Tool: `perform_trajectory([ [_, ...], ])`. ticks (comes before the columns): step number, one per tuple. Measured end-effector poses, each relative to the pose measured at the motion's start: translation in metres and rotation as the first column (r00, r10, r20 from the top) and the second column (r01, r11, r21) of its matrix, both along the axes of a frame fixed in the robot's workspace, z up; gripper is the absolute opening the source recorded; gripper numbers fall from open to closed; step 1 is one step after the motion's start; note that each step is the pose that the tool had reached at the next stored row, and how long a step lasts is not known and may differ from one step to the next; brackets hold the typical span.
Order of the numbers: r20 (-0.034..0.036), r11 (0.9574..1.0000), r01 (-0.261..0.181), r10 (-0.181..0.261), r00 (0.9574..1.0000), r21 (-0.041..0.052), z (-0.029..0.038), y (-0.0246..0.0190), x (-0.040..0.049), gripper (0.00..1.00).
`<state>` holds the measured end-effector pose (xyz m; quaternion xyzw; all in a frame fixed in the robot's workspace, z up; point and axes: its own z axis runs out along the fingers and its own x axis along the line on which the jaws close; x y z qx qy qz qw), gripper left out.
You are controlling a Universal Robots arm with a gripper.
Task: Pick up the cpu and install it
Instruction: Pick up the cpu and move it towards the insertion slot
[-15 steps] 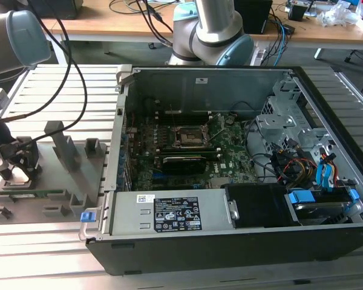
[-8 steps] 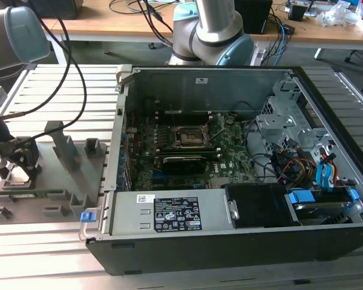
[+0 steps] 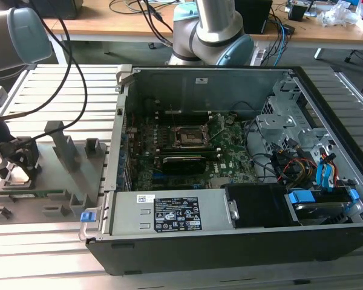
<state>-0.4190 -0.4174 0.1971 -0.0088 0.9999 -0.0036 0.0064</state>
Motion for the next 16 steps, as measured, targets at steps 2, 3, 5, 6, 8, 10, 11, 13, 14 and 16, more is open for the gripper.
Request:
perform_trajectory([
  [2, -0.0001, 1.0000, 0.000, 0.000, 1.0000, 0.0000, -0.0002, 0.0000, 0.0015, 0.62],
  [3, -0.0001, 1.0000, 0.000, 0.000, 1.0000, 0.0000, -0.0006, 0.0001, 0.0025, 0.62],
  [5, -0.0001, 1.0000, 0.000, 0.000, 1.0000, 0.0000, -0.0026, 0.0009, 0.0028, 0.62],
  [6, -0.0002, 1.0000, 0.000, 0.000, 1.0000, 0.0000, -0.0042, 0.0014, 0.0028, 0.62],
  [8, -0.0003, 1.0000, 0.000, 0.000, 1.0000, -0.0001, -0.0057, 0.0017, 0.0027, 0.62],
  [10, -0.0001, 1.0000, 0.000, 0.000, 1.0000, 0.0001, -0.0068, 0.0017, 0.0025, 0.62],
  [11, -0.0001, 1.0000, 0.000, 0.000, 1.0000, 0.0000, -0.0071, 0.0018, 0.0023, 0.62],
  [13, -0.0002, 1.0000, 0.000, 0.000, 1.0000, 0.0000, -0.0071, 0.0017, 0.0021, 0.62],
  [14, -0.0003, 1.0000, 0.000, 0.000, 1.0000, -0.0001, -0.0070, 0.0017, 0.0020, 0.55],
  [16, -0.0002, 1.0000, 0.000, 0.000, 1.0000, 0.0001, -0.0071, 0.0017, 0.0020, 0.55],
])
